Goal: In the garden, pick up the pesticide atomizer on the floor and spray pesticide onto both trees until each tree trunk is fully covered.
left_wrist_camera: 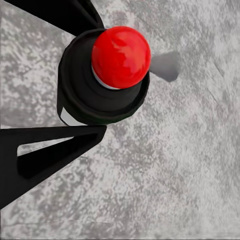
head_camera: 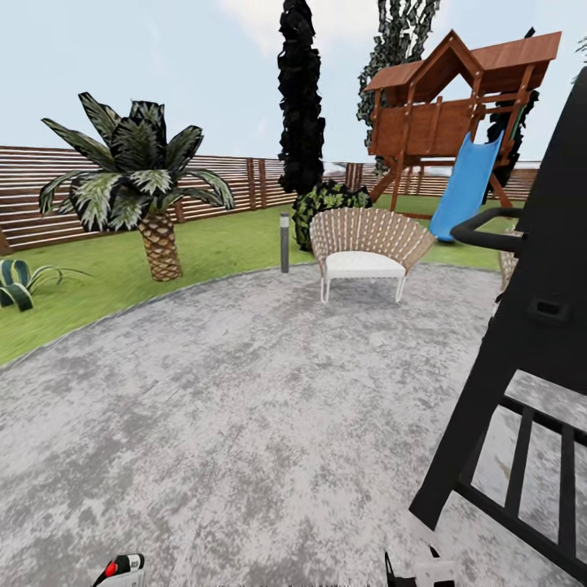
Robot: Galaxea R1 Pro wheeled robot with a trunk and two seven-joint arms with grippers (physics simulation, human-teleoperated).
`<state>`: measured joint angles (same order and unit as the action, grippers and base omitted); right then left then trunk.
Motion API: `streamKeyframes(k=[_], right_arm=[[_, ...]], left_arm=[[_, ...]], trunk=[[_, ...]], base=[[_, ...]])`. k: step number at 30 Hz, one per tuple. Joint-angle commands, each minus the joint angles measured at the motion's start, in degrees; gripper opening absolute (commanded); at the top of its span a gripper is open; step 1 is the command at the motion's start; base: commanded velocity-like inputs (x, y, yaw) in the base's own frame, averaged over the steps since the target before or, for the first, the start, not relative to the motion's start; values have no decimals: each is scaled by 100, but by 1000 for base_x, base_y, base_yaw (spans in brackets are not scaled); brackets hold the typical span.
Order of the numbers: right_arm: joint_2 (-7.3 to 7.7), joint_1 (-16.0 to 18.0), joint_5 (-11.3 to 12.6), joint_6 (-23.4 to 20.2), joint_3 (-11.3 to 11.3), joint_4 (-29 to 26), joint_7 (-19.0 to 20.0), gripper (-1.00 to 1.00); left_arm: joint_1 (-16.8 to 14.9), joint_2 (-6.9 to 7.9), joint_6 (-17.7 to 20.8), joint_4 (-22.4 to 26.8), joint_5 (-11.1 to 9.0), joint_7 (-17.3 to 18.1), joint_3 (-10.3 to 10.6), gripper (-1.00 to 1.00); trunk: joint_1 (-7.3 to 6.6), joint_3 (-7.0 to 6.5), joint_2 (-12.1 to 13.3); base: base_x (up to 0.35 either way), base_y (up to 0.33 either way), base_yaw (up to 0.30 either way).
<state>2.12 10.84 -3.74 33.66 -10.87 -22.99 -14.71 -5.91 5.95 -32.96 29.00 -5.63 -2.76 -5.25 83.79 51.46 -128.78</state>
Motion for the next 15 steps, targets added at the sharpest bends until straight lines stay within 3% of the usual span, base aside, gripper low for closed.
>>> streamKeyframes(k=[1, 7, 15], right_arm=[[2, 5, -39, 0, -29, 5, -58, 100], [1, 5, -39, 0, -29, 5, -58, 100], [0, 5, -39, 0, -29, 5, -58, 100]], left_arm=[[-1, 3, -17, -1, -52, 3, 15, -100], [2, 2, -12, 0, -59, 3, 15, -100], [2, 2, -16, -5, -53, 3, 22, -100]], trunk=[[-3, 5, -2], [-3, 4, -2], [-3, 4, -2]], base=[[-144, 43, -249], [-157, 128, -248], [-20, 17, -248]])
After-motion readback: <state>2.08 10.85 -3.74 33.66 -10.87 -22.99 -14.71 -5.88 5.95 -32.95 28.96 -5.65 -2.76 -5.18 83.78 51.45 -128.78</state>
